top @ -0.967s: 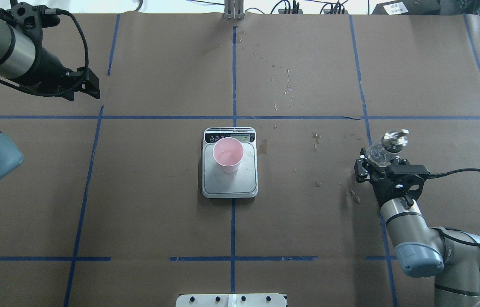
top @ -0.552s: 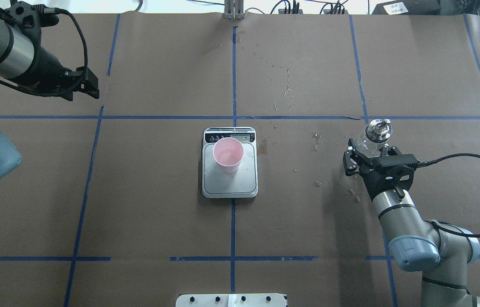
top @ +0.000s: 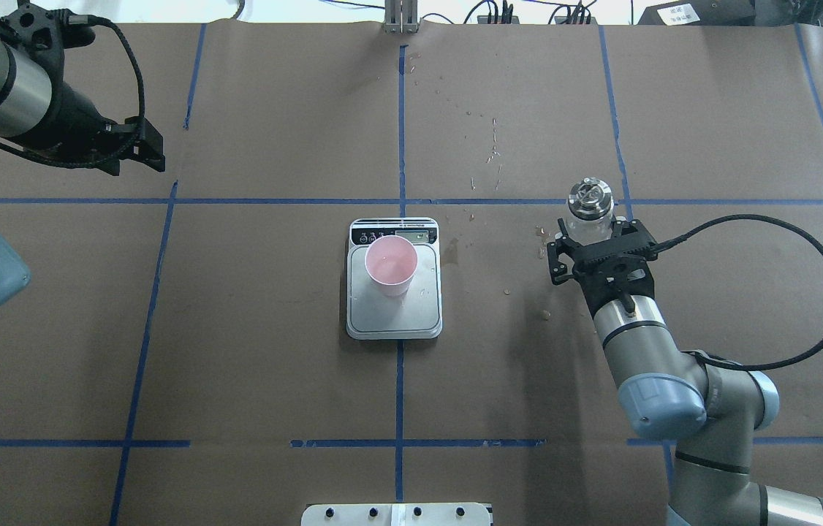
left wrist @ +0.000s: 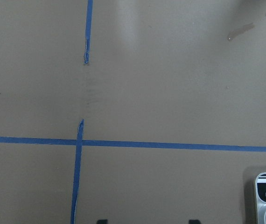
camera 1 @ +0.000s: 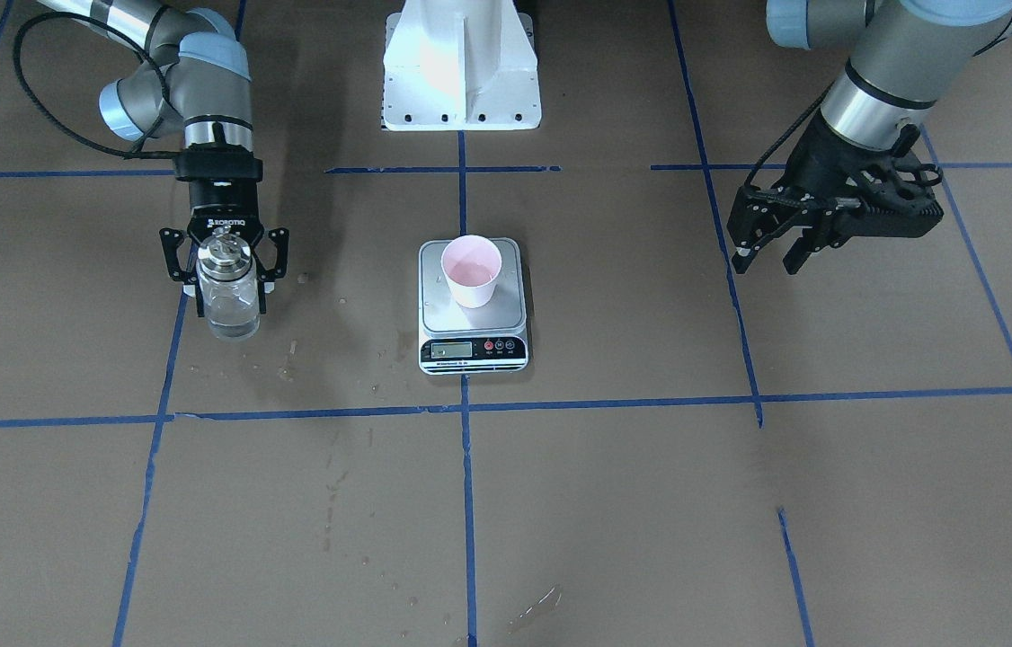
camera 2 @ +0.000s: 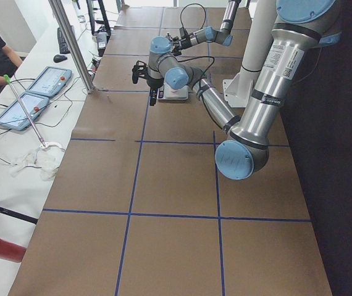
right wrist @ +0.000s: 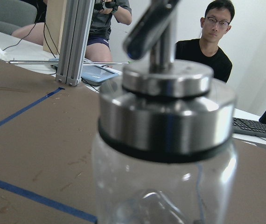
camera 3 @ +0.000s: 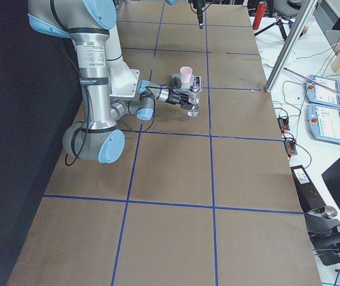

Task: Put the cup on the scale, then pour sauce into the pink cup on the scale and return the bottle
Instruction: 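Carry the bottle with the right gripper toward the pink cup on the scale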

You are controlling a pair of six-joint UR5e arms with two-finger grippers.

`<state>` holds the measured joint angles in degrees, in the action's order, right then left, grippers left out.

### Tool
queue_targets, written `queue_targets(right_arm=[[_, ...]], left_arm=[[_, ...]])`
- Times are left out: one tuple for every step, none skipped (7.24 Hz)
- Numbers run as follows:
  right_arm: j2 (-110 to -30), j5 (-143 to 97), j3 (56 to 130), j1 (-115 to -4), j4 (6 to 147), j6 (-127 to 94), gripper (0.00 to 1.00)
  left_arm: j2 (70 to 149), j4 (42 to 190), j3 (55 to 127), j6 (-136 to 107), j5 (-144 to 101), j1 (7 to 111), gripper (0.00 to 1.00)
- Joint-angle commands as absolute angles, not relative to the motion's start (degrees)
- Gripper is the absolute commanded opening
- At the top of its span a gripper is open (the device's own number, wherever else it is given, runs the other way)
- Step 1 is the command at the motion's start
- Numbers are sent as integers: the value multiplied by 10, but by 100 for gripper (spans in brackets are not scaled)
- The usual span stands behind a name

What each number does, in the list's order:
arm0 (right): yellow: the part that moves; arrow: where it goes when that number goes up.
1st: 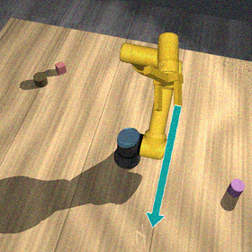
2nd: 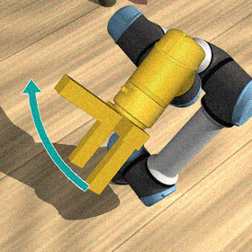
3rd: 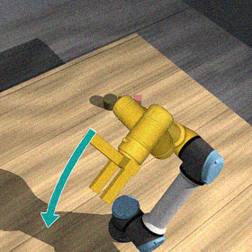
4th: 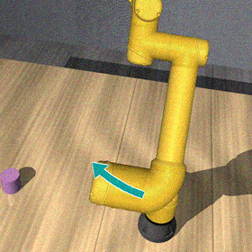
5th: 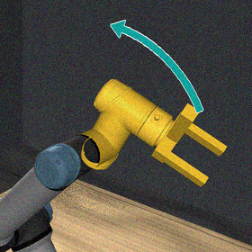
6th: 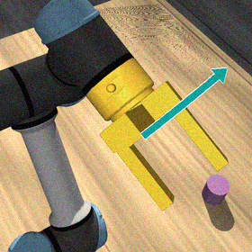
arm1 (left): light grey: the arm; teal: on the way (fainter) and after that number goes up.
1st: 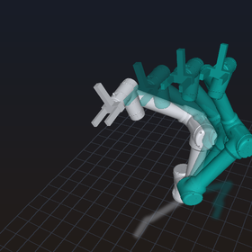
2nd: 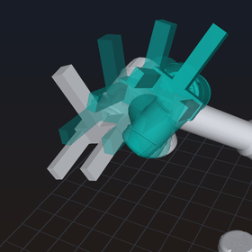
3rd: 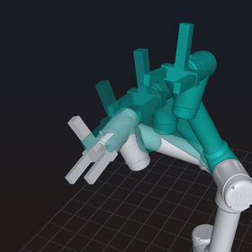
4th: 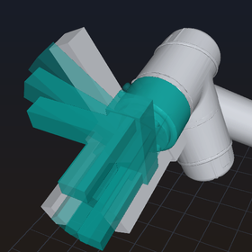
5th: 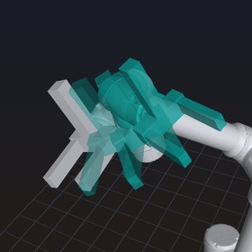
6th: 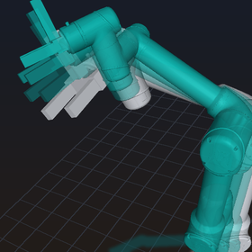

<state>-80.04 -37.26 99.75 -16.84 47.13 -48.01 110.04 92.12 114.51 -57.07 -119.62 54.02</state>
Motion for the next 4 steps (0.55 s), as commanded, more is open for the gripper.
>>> queue_targets(right_arm=[[-719, -374, 1000, -168, 638, -472, 0], [-671, -360, 998, -168, 749, -474, 0], [-646, -336, 998, -165, 779, -469, 0], [-636, -337, 998, -166, 785, -423, 0]], left_arm=[[1092, 921, 1150, -570, -1196, 541, 66], [1091, 921, 1150, -570, -1196, 541, 66], [1091, 921, 1150, -570, -1196, 542, 68], [1085, 921, 1155, -570, -1197, 543, 69]])
